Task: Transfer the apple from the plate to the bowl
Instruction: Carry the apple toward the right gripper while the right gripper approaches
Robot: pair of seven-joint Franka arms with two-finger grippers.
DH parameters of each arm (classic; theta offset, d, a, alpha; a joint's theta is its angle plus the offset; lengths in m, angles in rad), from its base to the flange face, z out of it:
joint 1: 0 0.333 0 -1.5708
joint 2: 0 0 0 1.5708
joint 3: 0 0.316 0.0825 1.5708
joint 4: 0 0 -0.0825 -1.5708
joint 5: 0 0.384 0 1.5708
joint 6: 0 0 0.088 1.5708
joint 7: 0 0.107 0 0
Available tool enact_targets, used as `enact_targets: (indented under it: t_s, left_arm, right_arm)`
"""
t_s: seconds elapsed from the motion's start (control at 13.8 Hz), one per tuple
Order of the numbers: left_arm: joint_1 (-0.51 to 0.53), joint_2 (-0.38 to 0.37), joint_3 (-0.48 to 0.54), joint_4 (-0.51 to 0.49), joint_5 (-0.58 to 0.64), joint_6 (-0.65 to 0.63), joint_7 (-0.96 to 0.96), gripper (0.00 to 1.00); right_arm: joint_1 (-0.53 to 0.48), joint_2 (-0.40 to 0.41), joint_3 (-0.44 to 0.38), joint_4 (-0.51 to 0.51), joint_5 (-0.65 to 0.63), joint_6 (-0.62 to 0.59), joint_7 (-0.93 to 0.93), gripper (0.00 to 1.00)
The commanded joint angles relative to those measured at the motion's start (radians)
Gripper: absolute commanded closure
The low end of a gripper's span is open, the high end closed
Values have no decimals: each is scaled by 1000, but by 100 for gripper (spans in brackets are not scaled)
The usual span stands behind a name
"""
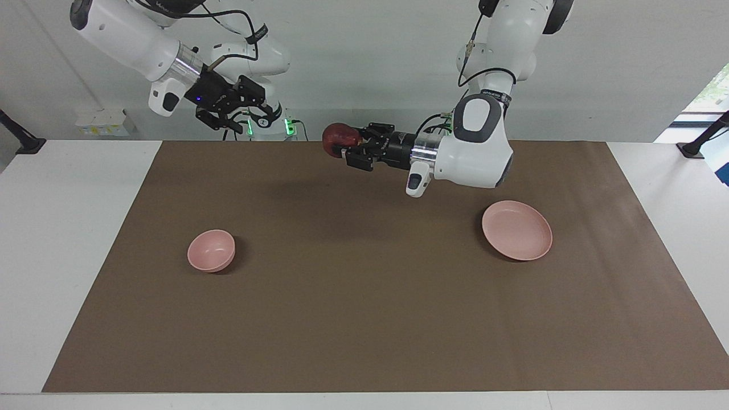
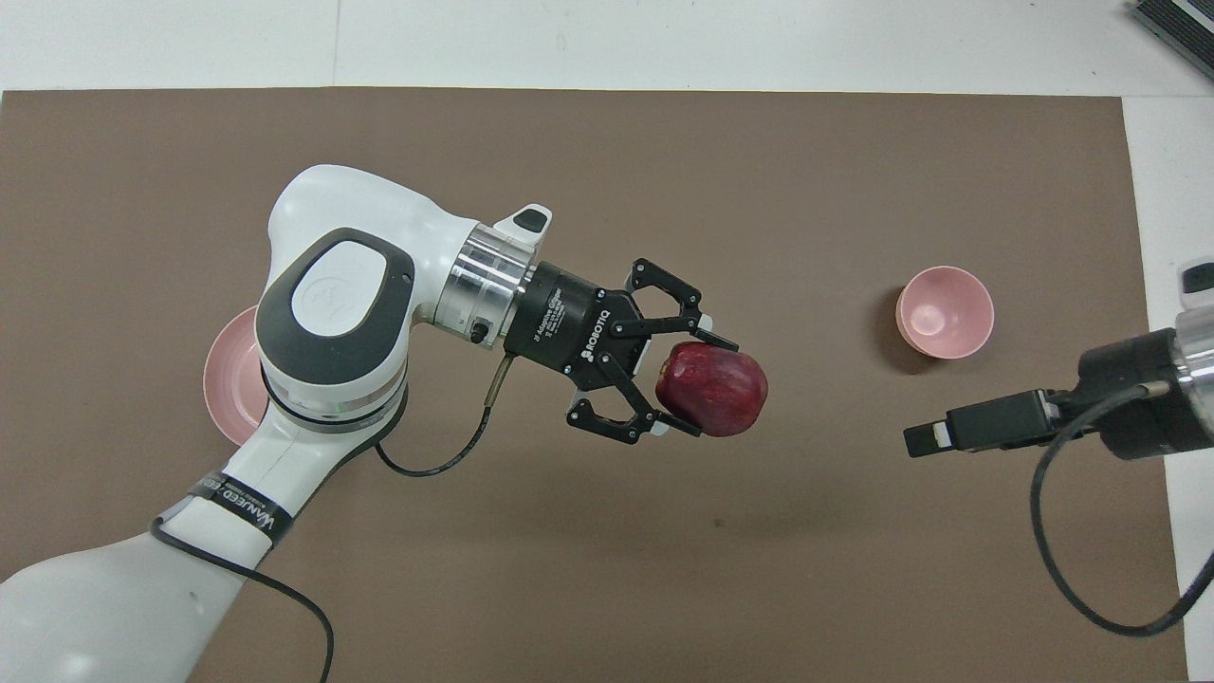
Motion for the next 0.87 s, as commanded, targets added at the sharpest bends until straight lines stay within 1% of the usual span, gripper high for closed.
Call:
enact_targets:
  t_s: [0.0,0.14,0.29,0.43,0.58,0.8]
  left_arm:
    - [1,14,-12,25,-30,-22,-9,100]
    - [1,16,-18,28,-34,-22,-8,100]
    - [-1,17,-28,27,-39,-33,-8,100]
    - [-2,46,-52,31,-51,-53,-6,100]
    - [-1,54,-71,31,-82,-62,-6,100]
    - [-1,56,-86,28,-103,-97,23,100]
  right_arm:
    - [-4,-29,2,-62,120,34,36,0]
    - [-2,-32,3,-108,194,75,48,0]
    - [33,-32,5,-112,235,103,121,0]
    - [59,-33,6,-115,246,114,140,0]
    - [67,-36,6,-122,249,112,154,0]
    - [68,-84,6,-181,249,117,154,0]
